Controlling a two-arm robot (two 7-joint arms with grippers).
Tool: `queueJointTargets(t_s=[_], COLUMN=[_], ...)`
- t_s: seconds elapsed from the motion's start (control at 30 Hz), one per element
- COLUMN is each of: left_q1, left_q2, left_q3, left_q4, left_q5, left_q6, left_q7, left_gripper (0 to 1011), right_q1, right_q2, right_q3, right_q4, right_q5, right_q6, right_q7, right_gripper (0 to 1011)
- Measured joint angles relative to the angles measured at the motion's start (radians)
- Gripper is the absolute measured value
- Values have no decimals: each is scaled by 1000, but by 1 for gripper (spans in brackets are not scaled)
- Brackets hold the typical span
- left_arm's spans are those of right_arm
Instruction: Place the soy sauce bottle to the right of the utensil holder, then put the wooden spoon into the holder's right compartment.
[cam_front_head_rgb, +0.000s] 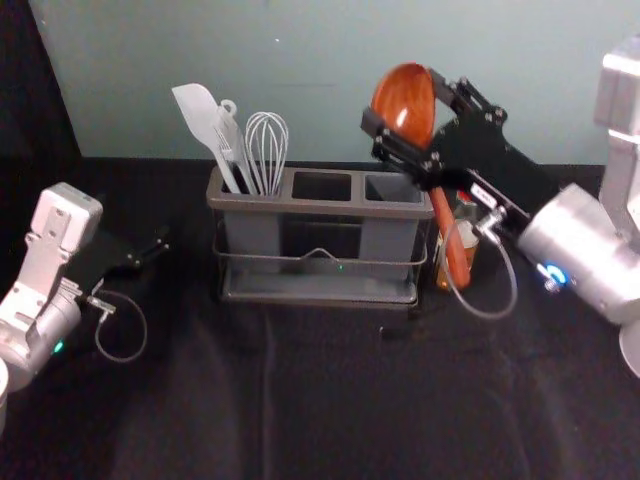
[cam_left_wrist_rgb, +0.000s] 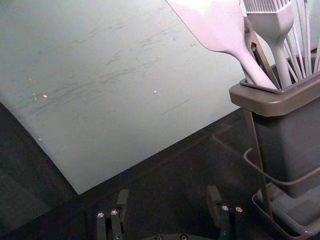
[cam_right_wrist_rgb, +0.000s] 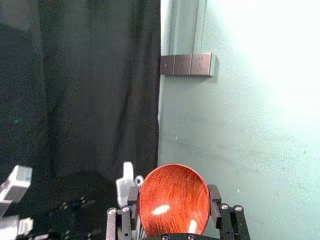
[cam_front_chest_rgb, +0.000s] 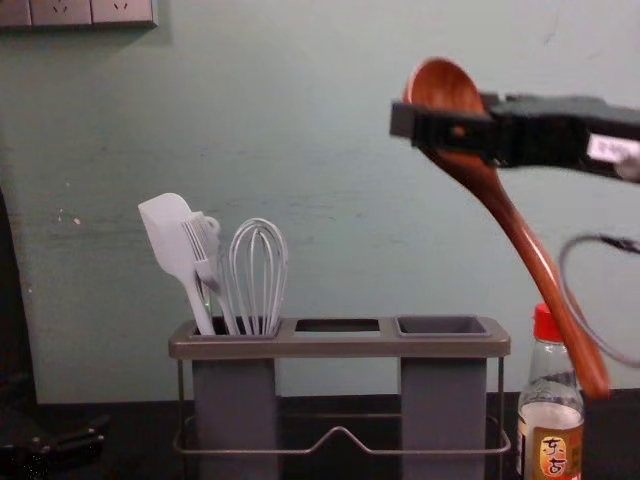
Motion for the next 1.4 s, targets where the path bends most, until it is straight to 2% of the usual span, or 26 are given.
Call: queueJointTargets(t_s=[0.13, 0.2, 0.23, 0.37, 0.77, 1.1, 1.4], left_q1=[0, 0, 0, 0, 0, 0, 0], left_q2=[0, 0, 0, 0, 0, 0, 0], left_q3=[0, 0, 0, 0, 0, 0, 0], left_q4=[0, 0, 0, 0, 0, 0, 0], left_q5=[0, 0, 0, 0, 0, 0, 0], left_q6=[0, 0, 0, 0, 0, 0, 0], left_q7=[0, 0, 0, 0, 0, 0, 0], left_gripper=[1005, 1005, 1005, 1005, 1005, 1005, 1005], right_q1=[64, 114, 114, 184, 323, 396, 426], right_q2=[-21, -40, -40, -75, -152, -195, -219], right_q3=[-21, -38, -38, -64, -111, -130, -134], right_q4=[38, 74, 74, 140, 340, 470, 525], right_q5=[-17, -33, -33, -60, -126, -165, -188], right_q6=[-2, -2, -2, 9, 12, -10, -24], right_q7=[-2, -5, -5, -17, -23, -11, -5], right_gripper=[836, 836, 836, 836, 836, 836, 836])
